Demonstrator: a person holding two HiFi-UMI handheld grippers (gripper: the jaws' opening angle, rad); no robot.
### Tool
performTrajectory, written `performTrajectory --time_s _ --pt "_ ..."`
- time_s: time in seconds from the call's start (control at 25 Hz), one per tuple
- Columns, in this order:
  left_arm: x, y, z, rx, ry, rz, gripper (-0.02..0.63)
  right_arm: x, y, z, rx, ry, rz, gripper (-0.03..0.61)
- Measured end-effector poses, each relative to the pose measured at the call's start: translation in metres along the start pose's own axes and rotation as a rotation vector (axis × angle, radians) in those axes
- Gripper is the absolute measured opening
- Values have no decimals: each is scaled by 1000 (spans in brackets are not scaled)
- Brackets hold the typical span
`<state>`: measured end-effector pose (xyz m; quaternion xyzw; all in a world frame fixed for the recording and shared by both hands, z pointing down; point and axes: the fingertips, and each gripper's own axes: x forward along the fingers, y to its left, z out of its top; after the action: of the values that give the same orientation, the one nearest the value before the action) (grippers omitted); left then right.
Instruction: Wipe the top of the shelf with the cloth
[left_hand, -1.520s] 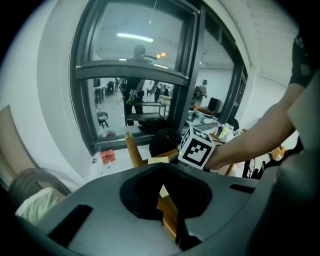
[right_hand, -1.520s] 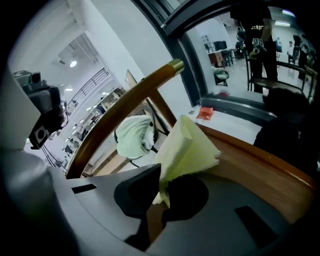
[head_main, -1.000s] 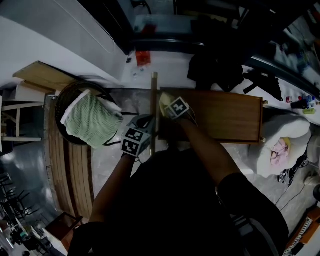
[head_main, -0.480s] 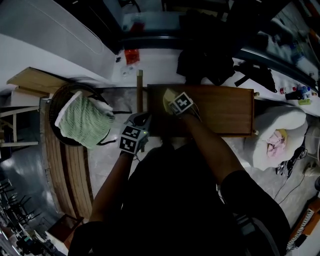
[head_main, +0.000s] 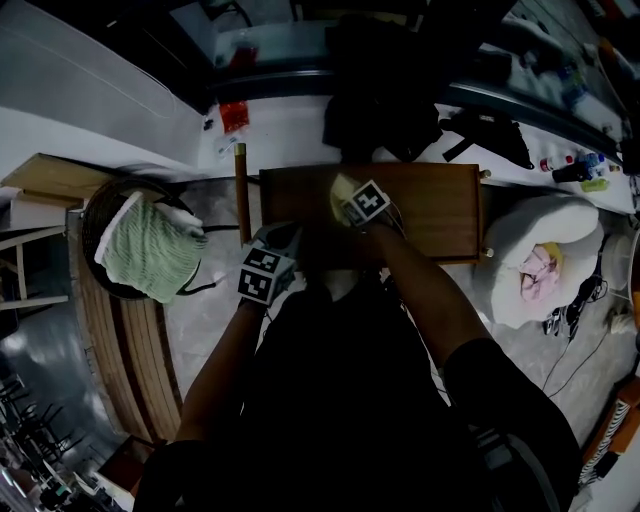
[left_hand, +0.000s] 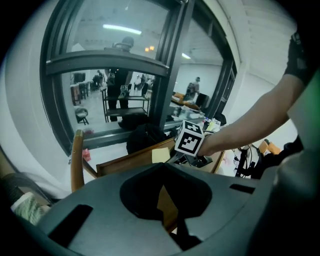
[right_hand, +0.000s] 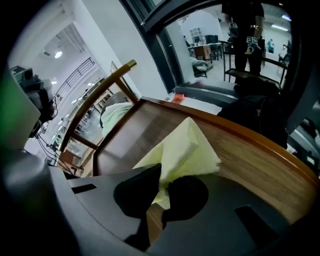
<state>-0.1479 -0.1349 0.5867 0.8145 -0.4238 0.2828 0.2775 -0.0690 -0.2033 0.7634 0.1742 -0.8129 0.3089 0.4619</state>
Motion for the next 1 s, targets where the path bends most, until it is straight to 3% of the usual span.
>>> performTrajectory --time_s 1.0 --pt "106 -116 27 59 55 -135 6 -121 -150 -131 155 -46 -199 31"
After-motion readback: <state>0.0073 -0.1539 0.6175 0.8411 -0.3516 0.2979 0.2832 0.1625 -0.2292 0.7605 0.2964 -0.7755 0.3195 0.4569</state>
